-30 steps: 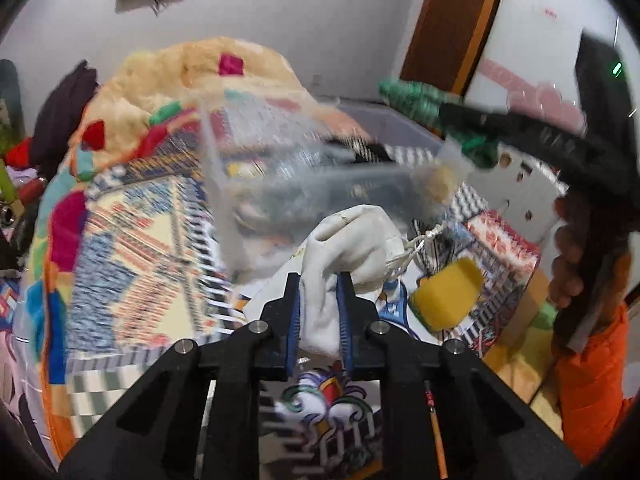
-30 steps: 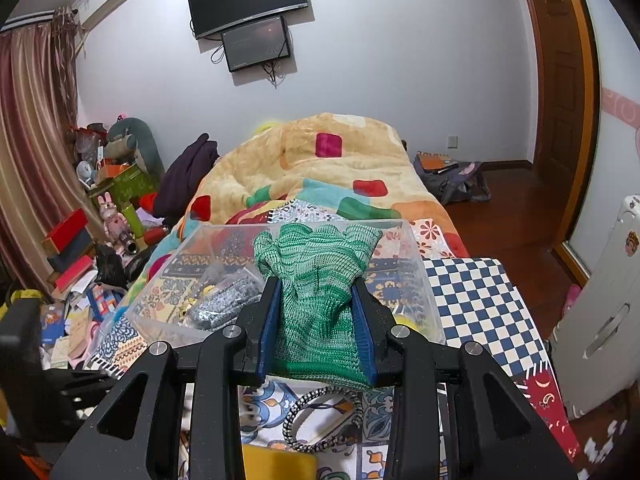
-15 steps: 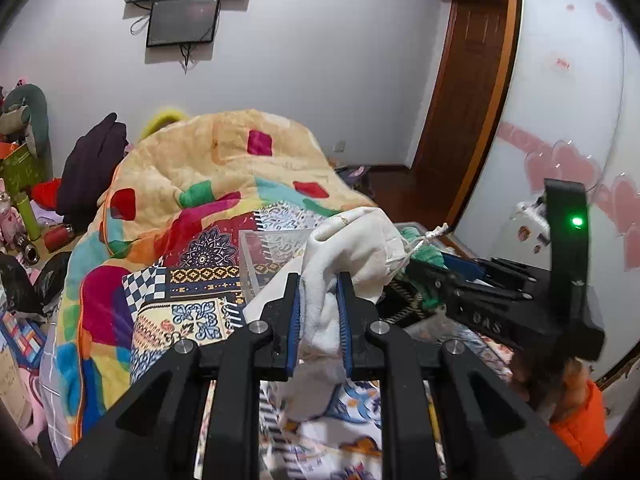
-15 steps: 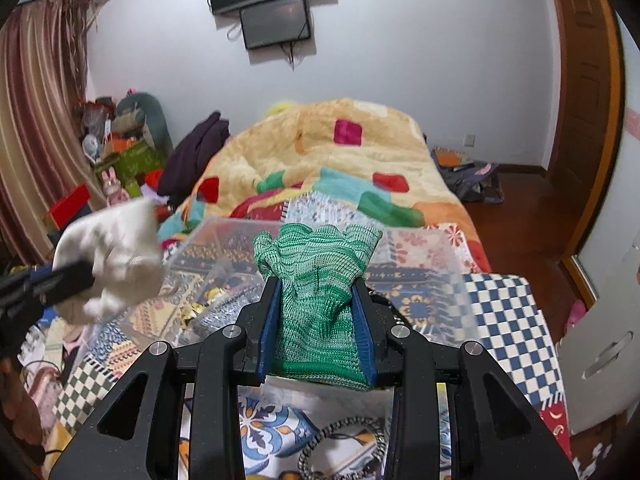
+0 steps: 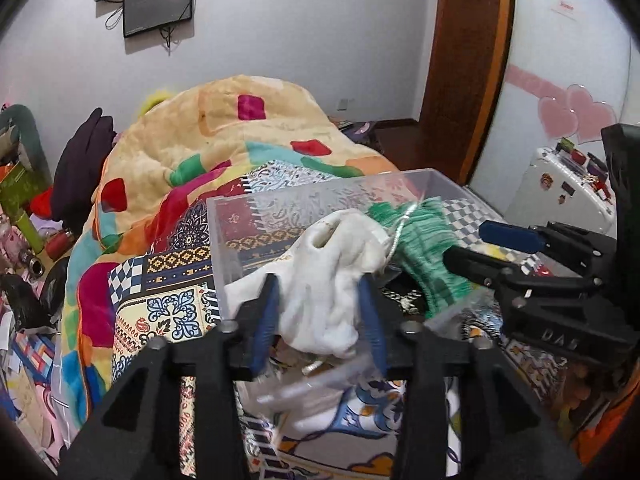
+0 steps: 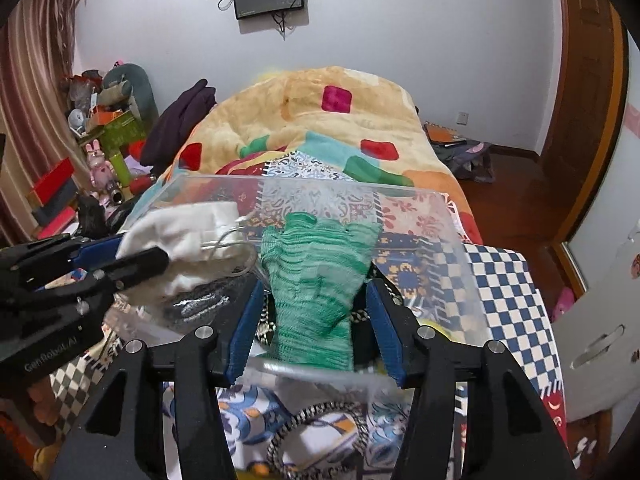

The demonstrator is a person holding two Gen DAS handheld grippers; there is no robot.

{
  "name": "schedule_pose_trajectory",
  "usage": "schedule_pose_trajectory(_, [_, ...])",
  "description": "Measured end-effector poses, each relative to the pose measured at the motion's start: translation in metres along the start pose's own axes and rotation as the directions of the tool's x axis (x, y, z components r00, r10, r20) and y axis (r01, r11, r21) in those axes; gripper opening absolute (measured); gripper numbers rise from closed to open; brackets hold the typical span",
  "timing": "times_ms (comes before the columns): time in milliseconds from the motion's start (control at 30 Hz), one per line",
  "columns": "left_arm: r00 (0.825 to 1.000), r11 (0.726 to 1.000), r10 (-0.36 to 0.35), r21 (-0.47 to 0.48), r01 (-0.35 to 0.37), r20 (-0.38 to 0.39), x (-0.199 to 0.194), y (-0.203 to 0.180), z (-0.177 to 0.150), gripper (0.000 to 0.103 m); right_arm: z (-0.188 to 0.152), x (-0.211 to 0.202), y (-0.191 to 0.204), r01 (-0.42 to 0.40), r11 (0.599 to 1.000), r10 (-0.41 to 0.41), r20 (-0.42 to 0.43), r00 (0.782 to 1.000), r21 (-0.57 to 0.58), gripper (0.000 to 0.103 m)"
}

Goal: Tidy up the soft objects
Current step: 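Carry the glove with the right tool while the left tool carries the white cloth, releasing both into the box, then grasp the yellow sponge with the left tool while the right tool reaches the black beaded bracelet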

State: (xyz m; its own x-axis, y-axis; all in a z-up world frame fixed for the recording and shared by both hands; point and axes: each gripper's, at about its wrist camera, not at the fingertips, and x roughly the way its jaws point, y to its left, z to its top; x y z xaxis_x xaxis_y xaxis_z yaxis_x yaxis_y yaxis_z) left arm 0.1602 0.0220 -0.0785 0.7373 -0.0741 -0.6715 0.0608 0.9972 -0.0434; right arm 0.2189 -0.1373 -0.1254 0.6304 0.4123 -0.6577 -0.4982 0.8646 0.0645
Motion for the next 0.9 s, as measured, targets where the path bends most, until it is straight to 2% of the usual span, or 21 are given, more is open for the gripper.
schedule_pose_trajectory(33, [1.000, 1.000, 0.001, -0.001, -0.001, 0.014, -0.005, -0.002, 0.000, 0.056, 0.000, -0.006, -0.002, 0.005, 1.000, -0.005, 0.007, 1.000, 0.000, 0.050])
schedule_pose_trajectory(100, [0.999, 1.000, 0.000, -0.002, 0.000, 0.044, -0.018, -0.004, 0.000, 0.062, -0.001, -0.015, -0.005, 0.015, 1.000, -0.015, 0.026, 1.000, 0.001, 0.051])
schedule_pose_trajectory(233, [0.996, 0.999, -0.038, 0.015, 0.037, 0.075, -0.040, -0.012, -0.005, 0.076, -0.011, -0.043, -0.015, 0.037, 0.999, -0.038, 0.079, 0.996, 0.010, 0.074])
schedule_pose_trajectory(333, [0.996, 0.998, -0.060, 0.035, 0.058, 0.071, -0.050, -0.021, -0.015, 0.083, -0.022, -0.050, -0.019, 0.048, 0.999, -0.048, 0.068, 0.997, 0.004, 0.074])
schedule_pose_trajectory(500, [0.994, 0.993, -0.110, 0.043, 0.110, 0.011, -0.049, -0.037, -0.036, 0.087, -0.049, -0.038, -0.025, 0.051, 0.999, -0.051, -0.020, 0.998, 0.000, 0.074])
schedule_pose_trajectory(633, [0.979, 0.982, -0.187, 0.020, 0.189, -0.079, -0.035, -0.053, -0.054, 0.087, -0.063, -0.022, -0.034, 0.038, 0.999, -0.034, -0.091, 0.995, 0.038, 0.072])
schedule_pose_trajectory(900, [0.963, 0.973, -0.210, 0.062, 0.223, -0.169, -0.008, -0.086, -0.072, 0.087, -0.071, -0.023, -0.050, 0.044, 0.995, -0.036, -0.089, 0.995, 0.087, 0.069])
